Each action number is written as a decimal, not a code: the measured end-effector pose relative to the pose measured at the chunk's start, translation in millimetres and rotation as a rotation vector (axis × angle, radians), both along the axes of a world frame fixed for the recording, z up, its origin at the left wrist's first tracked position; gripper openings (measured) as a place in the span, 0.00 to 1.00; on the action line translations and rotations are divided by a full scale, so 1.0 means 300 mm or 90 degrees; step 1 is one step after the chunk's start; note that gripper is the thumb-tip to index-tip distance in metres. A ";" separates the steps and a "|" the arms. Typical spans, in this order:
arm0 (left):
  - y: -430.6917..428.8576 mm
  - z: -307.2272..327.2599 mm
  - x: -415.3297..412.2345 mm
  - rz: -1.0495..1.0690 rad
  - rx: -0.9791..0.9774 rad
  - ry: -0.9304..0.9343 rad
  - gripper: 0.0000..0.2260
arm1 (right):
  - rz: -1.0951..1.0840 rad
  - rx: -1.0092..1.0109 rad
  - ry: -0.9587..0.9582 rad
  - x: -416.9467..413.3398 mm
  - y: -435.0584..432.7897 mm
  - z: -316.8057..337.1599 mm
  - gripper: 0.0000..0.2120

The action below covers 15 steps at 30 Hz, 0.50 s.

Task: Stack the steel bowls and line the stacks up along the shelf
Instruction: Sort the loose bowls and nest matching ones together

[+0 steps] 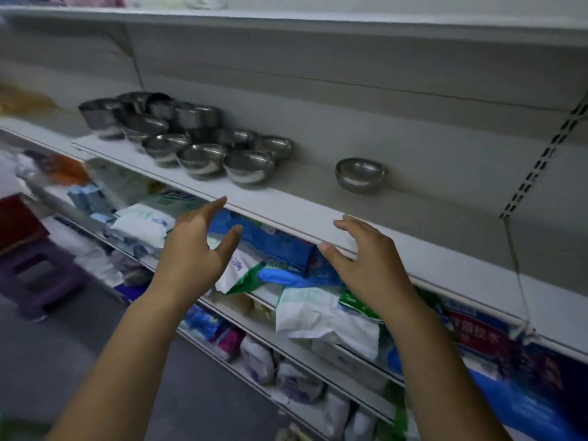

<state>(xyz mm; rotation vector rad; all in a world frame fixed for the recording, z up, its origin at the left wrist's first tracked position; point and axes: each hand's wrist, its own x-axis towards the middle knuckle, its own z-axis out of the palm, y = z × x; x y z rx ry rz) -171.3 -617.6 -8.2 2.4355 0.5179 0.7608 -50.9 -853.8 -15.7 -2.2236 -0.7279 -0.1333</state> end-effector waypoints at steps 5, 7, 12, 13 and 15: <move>0.150 -0.014 0.028 0.063 -0.025 -0.002 0.26 | 0.059 0.007 0.002 0.092 0.222 0.000 0.24; 0.217 -0.010 0.068 0.087 -0.037 -0.006 0.27 | 0.077 0.015 0.007 0.141 0.309 0.002 0.25; 0.385 0.024 0.225 0.083 -0.039 -0.025 0.27 | 0.093 0.035 0.023 0.290 0.494 0.020 0.31; 0.414 0.027 0.257 0.084 -0.036 -0.036 0.27 | 0.094 0.035 0.022 0.320 0.524 0.023 0.32; 0.467 0.023 0.312 0.096 -0.025 -0.035 0.29 | 0.105 0.031 0.035 0.373 0.582 0.030 0.34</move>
